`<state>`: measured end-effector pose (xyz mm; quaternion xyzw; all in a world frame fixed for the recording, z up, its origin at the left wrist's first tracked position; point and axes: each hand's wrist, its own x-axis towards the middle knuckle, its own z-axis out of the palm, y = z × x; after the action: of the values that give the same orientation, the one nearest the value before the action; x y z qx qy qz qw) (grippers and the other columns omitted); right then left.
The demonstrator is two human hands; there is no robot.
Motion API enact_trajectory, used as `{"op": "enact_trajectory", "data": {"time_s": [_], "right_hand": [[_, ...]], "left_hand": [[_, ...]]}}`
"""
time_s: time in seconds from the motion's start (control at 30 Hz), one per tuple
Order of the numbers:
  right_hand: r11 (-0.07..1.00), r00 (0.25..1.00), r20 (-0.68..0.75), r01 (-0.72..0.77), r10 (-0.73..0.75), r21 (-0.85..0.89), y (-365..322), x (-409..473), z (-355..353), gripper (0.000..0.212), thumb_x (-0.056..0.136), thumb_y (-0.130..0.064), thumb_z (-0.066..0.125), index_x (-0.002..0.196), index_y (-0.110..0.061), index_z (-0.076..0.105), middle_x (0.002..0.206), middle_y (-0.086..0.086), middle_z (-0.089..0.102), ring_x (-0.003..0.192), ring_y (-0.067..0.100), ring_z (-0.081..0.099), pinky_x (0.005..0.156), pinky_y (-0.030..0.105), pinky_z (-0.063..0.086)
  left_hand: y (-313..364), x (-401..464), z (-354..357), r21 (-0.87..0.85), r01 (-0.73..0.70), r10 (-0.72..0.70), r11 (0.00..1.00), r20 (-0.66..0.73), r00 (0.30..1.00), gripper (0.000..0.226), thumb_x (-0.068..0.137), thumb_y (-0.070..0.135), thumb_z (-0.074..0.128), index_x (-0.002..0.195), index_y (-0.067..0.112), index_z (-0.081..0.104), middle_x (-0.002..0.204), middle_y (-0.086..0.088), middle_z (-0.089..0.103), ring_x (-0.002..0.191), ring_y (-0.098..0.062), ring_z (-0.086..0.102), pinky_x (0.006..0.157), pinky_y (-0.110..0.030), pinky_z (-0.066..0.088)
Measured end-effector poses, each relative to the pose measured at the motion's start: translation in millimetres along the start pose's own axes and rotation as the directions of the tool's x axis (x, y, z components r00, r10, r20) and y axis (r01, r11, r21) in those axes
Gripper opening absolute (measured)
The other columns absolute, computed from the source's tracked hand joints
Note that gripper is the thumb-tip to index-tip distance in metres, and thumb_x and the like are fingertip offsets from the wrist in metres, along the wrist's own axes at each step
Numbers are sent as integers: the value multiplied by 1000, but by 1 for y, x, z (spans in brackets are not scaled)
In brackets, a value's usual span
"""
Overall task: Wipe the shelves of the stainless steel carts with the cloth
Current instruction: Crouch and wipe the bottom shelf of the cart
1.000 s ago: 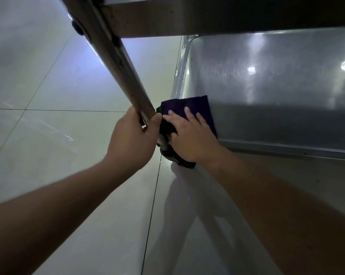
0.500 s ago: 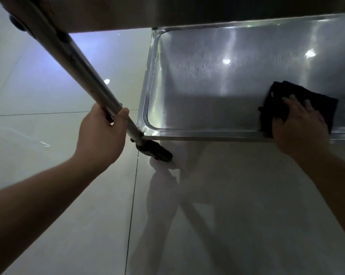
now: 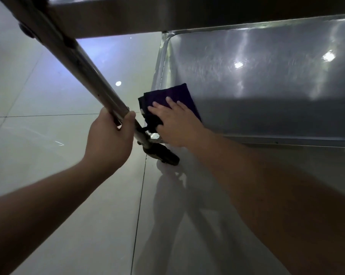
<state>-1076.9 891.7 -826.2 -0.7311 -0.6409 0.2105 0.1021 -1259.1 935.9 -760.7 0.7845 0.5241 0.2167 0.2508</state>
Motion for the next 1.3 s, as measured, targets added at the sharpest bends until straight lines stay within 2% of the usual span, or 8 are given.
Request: {"op": "enact_trajectory", "data": {"time_s": [0.1, 0.23, 0.4, 0.53, 0.63, 0.87, 1.07, 1.3], "right_hand": [[1000, 1000, -15, -19, 19, -25, 25, 5, -10, 68, 95, -36, 39, 160, -38, 20, 169, -14, 15, 157, 19, 3, 126, 43, -2], [951, 944, -118, -310, 309, 9, 113, -1, -48, 66, 99, -38, 45, 161, -33, 23, 170, -9, 14, 157, 28, 5, 125, 48, 1], [722, 703, -164, -676, 692, 148, 243, -61, -100, 70, 93, -41, 43, 160, -33, 24, 171, -6, 11, 157, 33, 3, 125, 52, 2], [535, 518, -138, -801, 845, 270, 277, -99, -115, 70, 95, -42, 40, 161, -32, 19, 171, -8, 8, 157, 32, -2, 125, 51, -1], [616, 581, -205, -750, 788, 242, 242, -96, -100, 72, 91, -43, 38, 160, -28, 24, 170, -3, 17, 156, 32, 7, 126, 51, 6], [968, 963, -106, -251, 248, -18, 86, -89, -19, 69, 96, -43, 39, 162, -31, 20, 170, -9, 13, 157, 27, 4, 126, 46, 3], [997, 996, 39, -80, 80, -16, 99, -116, -24, 64, 104, -37, 36, 162, -38, 9, 170, -16, 2, 157, 15, -7, 126, 40, -5], [986, 981, 110, -152, 159, -62, 186, -204, -58, 72, 103, -28, 48, 160, -44, 8, 167, -22, 2, 154, 9, -7, 123, 35, -3]], "left_hand": [[1, 0, -1, -7, 9, -9, 1000, 3, 1000, 22, 104, 50, 53, 114, 31, 56, 91, 20, 61, 83, 3, 59, 63, -14, 39], [-2, 0, 0, -10, -7, 7, 1000, 6, 1000, 22, 103, 52, 54, 114, 33, 56, 92, 22, 61, 86, 4, 59, 65, -16, 39], [-4, 1, 0, 3, -32, 32, 999, 7, 999, 22, 103, 52, 53, 116, 34, 56, 93, 27, 60, 86, 11, 57, 69, -13, 38], [-4, 0, 4, 26, -49, 50, 998, -20, 999, 23, 104, 49, 54, 116, 30, 56, 94, 25, 60, 84, 22, 55, 69, -9, 35], [-3, -1, 3, 44, -54, 56, 998, -36, 998, 29, 104, 48, 54, 121, 24, 59, 98, 15, 63, 83, 15, 56, 69, -9, 34], [-1, -2, 3, 50, -60, 62, 997, -34, 998, 41, 105, 48, 53, 129, 17, 60, 105, 8, 63, 96, -12, 57, 70, -15, 36], [3, -4, 1, 79, -52, 56, 995, -45, 997, 41, 105, 47, 51, 128, 14, 61, 106, 3, 65, 94, -17, 57, 81, -34, 43], [12, -4, -3, 176, -6, 6, 984, 3, 1000, 45, 105, 48, 48, 121, 8, 60, 94, -2, 62, 86, -22, 57, 68, -29, 39]]}}
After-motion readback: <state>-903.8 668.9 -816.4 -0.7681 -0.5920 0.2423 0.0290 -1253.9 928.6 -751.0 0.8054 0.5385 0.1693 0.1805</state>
